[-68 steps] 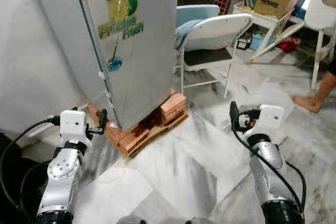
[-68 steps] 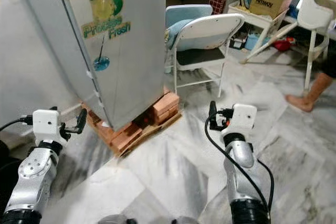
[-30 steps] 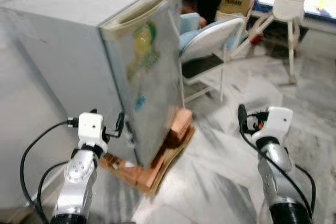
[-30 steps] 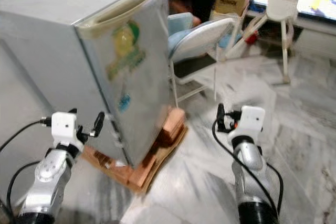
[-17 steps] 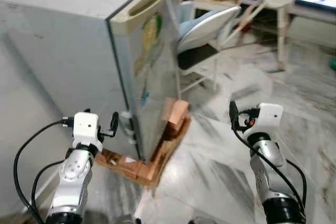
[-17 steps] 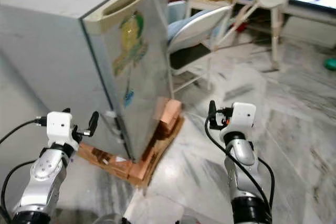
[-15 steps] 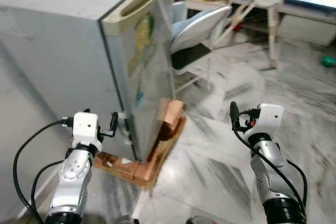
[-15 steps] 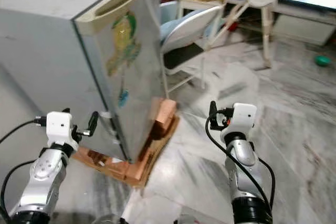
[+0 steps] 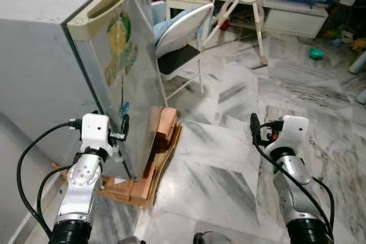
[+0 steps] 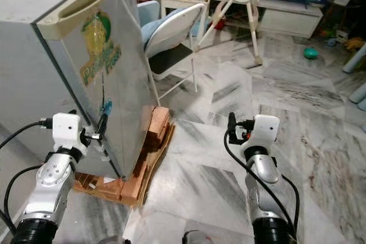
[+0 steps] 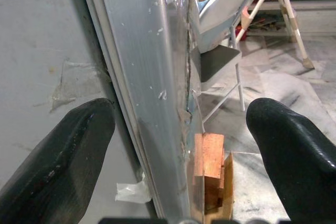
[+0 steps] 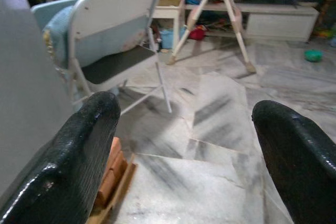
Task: Restocking fridge
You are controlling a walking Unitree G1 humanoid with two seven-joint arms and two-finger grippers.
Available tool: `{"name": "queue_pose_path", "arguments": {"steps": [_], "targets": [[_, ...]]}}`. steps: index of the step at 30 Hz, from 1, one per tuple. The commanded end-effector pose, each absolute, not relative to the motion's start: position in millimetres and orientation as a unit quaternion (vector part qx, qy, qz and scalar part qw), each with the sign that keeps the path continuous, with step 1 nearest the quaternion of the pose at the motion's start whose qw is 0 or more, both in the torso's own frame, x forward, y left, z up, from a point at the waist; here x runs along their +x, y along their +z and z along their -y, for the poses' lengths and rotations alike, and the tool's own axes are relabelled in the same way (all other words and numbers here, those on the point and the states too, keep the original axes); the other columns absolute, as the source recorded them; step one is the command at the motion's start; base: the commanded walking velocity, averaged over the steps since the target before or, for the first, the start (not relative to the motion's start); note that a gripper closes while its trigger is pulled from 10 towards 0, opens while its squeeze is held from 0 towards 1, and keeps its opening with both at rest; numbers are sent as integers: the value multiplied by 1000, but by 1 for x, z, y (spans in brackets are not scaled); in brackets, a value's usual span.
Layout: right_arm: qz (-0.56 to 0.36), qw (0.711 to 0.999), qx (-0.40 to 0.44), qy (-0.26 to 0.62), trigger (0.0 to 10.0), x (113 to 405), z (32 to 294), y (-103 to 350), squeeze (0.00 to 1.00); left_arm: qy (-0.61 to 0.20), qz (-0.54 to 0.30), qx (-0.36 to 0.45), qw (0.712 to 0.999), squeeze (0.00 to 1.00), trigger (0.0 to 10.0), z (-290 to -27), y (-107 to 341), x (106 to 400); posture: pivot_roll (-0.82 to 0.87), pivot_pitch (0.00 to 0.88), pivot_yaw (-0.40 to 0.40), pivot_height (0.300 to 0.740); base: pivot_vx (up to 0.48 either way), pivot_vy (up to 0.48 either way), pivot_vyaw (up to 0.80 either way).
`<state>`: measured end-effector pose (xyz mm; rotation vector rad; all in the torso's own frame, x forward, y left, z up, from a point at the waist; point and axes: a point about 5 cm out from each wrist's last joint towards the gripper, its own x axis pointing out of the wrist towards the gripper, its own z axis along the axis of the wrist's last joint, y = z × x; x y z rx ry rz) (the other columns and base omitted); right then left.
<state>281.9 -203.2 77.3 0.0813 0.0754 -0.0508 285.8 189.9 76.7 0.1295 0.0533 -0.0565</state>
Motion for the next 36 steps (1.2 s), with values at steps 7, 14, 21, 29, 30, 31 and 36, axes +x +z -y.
{"name": "queue_pose_path", "arguments": {"steps": [7,14,21,29,30,31,36], "targets": [[-50,998,41,-11,10000,279,202,75,0,-54,-33,84,994,0,10000,-180,82,306,5,0,-23,740,0,0,0],[-77,996,44,20,10000,273,194,67,0,-57,-35,105,992,0,10000,-178,85,322,-4,0,-25,740,0,0,0],[-144,987,13,69,10000,263,189,48,0,-95,-72,148,982,0,10000,-153,78,337,1,0,-31,740,0,0,0],[-188,980,-7,61,10000,243,210,33,0,-128,-74,169,974,0,10000,-137,86,350,-18,0,-14,740,0,0,0],[-188,980,-7,61,10000,243,210,33,0,-128,-74,169,974,0,10000,-137,86,350,-18,0,-14,740,0,0,0],[-190,980,-8,59,10000,244,210,33,0,-130,-75,162,975,0,10000,-137,86,351,-18,0,-13,740,0,0,0],[-215,974,-17,67,10000,245,204,27,0,-198,-42,156,967,0,10000,-103,99,356,2,0,-17,740,0,0,0]]}}
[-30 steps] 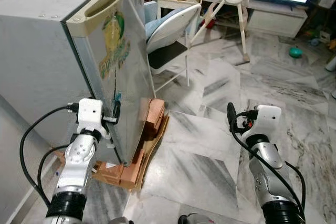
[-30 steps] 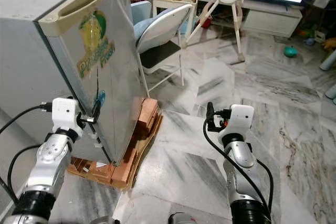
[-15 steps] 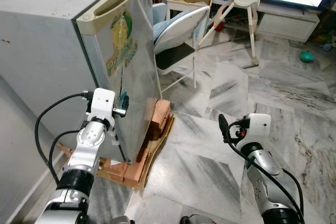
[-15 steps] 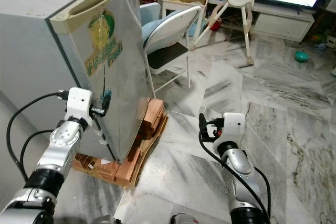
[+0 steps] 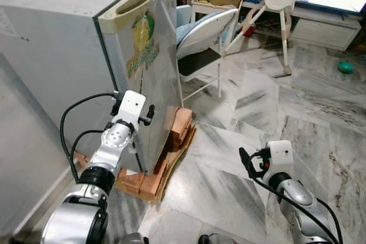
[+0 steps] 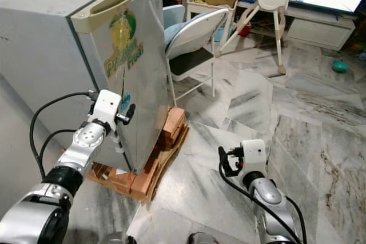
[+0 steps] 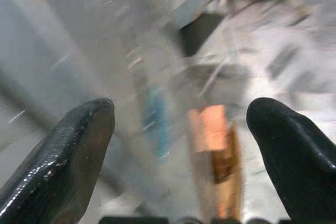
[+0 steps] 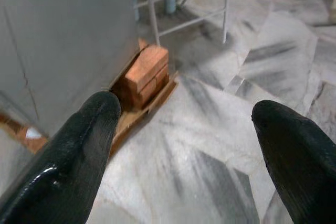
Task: Restocking fridge
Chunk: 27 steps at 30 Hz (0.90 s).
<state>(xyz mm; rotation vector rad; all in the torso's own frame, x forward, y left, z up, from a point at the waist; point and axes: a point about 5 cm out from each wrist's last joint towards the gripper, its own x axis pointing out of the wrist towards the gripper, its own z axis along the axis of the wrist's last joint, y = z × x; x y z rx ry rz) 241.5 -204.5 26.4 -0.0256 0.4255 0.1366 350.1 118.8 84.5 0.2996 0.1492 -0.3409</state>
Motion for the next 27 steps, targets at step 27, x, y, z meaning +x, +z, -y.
{"name": "queue_pose_path", "arguments": {"steps": [27], "targets": [[-158,984,10,76,10000,254,189,37,0,-259,-40,134,956,0,10000,-115,80,325,29,0,-26,740,0,0,0]]}}
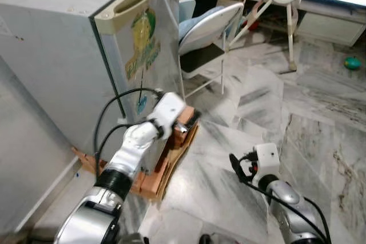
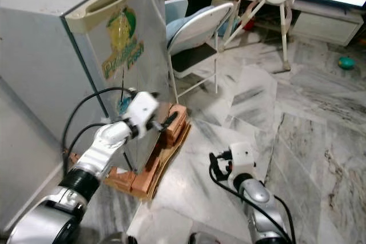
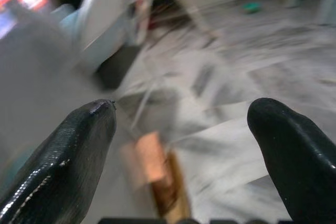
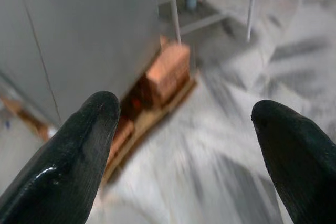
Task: Restocking fridge
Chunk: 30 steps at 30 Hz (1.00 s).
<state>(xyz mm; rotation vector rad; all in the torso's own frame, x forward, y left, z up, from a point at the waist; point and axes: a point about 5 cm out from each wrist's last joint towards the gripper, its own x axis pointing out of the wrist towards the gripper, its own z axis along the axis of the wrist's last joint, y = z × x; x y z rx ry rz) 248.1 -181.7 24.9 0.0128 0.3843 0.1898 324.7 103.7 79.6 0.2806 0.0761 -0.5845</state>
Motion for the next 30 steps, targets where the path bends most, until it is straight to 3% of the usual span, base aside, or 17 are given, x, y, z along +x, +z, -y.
{"name": "queue_pose_path", "arguments": {"steps": [1,7,13,23,30], "targets": [[-152,985,9,75,10000,255,189,39,0,-242,-48,133,960,0,10000,-122,77,323,29,0,-26,740,0,0,0],[-124,991,16,56,10000,261,193,48,0,-53,-81,104,990,0,10000,-193,63,303,42,0,-36,740,0,0,0],[-113,992,22,46,10000,263,195,52,0,-1,-63,88,994,0,10000,-219,71,290,48,0,-43,740,0,71,-104],[-101,993,24,51,10000,268,191,57,0,-24,-46,104,993,0,10000,-212,79,291,40,0,-44,740,237,370,-720],[-99,994,14,48,10000,268,194,57,0,-50,-44,87,994,0,10000,-194,79,292,31,0,-46,740,237,34,0]]}}
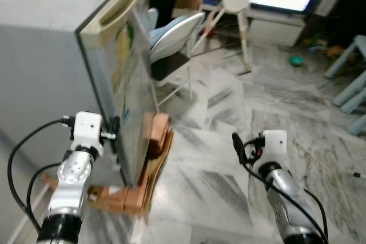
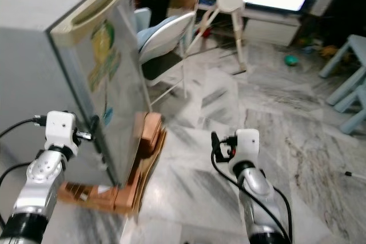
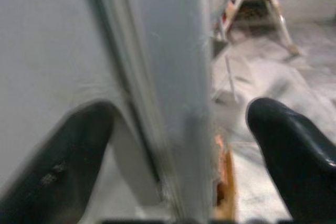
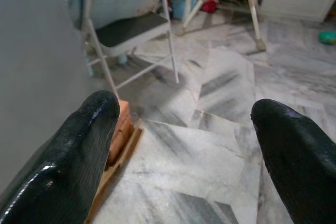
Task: Restocking fridge
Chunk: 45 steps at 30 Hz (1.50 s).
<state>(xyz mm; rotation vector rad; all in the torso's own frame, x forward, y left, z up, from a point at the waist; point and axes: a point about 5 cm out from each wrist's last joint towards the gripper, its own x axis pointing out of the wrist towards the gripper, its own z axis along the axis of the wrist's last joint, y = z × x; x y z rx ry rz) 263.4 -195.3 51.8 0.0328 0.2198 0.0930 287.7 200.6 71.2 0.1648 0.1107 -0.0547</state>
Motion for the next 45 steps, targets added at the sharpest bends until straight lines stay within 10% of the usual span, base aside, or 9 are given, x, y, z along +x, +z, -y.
{"name": "queue_pose_path", "arguments": {"steps": [1,27,45], "targets": [[-98,994,13,47,10000,268,195,57,0,-57,-44,88,994,0,10000,-191,78,291,31,0,-46,740,0,0,0],[-183,981,-39,42,10000,260,197,31,0,-170,-48,83,981,0,10000,-146,86,313,20,0,-46,740,0,0,0],[-194,979,-38,50,10000,257,196,27,0,-125,-124,121,977,0,10000,-165,61,315,8,0,-40,740,0,0,0]]}}
